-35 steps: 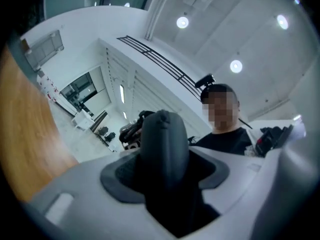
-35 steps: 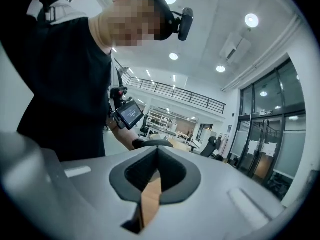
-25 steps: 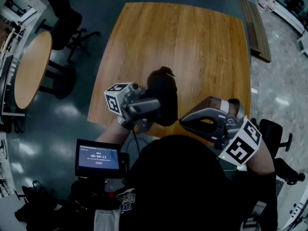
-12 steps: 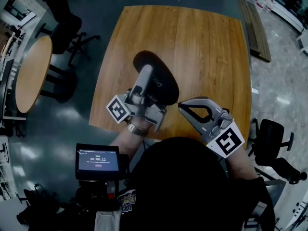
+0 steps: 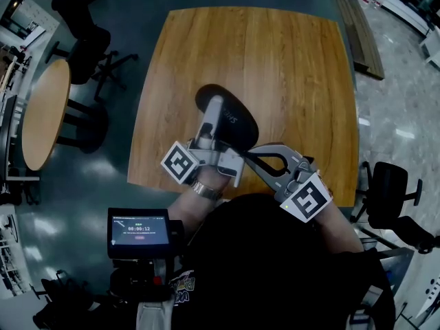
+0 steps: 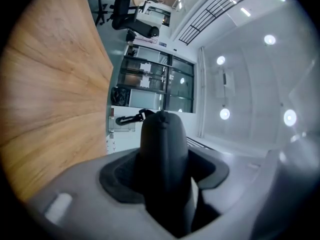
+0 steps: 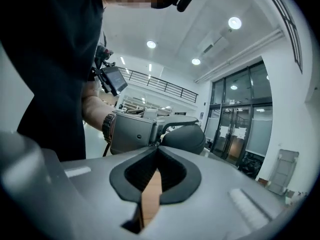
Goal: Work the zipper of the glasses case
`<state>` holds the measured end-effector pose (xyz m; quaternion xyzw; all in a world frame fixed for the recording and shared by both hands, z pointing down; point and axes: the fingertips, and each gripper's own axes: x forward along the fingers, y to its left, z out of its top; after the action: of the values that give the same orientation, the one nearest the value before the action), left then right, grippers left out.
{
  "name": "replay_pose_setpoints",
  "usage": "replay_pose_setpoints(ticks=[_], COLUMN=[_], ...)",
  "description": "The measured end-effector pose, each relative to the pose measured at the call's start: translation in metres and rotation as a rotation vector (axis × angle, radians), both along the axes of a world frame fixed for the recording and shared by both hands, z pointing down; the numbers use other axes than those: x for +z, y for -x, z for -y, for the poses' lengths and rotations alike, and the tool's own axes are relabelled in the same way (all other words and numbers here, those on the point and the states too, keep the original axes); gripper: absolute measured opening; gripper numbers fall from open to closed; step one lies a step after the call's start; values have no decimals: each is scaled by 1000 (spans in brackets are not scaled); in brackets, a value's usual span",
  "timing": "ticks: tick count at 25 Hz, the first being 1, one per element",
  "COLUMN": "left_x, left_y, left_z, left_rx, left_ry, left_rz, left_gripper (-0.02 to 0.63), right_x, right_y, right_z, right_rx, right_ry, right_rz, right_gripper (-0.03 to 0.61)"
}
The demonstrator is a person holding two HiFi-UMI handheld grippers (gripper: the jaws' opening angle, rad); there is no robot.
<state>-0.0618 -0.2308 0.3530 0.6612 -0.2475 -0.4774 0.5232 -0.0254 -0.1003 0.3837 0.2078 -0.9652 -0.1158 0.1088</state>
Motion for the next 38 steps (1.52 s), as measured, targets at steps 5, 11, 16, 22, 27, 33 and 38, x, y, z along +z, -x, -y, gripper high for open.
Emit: replay_pose_setpoints(ticks=[5,11,16,22,27,33,38], left_x=[5,17,21,31,24,28,33], left_y=[-3,-11,-7,-2,-11,-16,-26], left_z=[-6,-25,-29,-26,-33,-36,-45], left_rx=[28,118,10,-15,47,45,92], left_ry=[-27,-40,-9,17,-80,-83,-76], left_rz=[65,78,85,64,139,208,211], left_gripper=[256,254,251,250,255,255,255], right_x=[5,-7,-3,10,1,-8,14], right_y=[-17,-72,-65,-52,-68,-49,-23], right_z=[4,41,35,20,26,33,40], right_rx=[61,326,333,257,301,276,228], right_ry=[-32,130,69,-20,154,121,64], right_rz=[-31,239,194,55,262,165,-30], right_gripper=[3,3,3,6,103,324,359])
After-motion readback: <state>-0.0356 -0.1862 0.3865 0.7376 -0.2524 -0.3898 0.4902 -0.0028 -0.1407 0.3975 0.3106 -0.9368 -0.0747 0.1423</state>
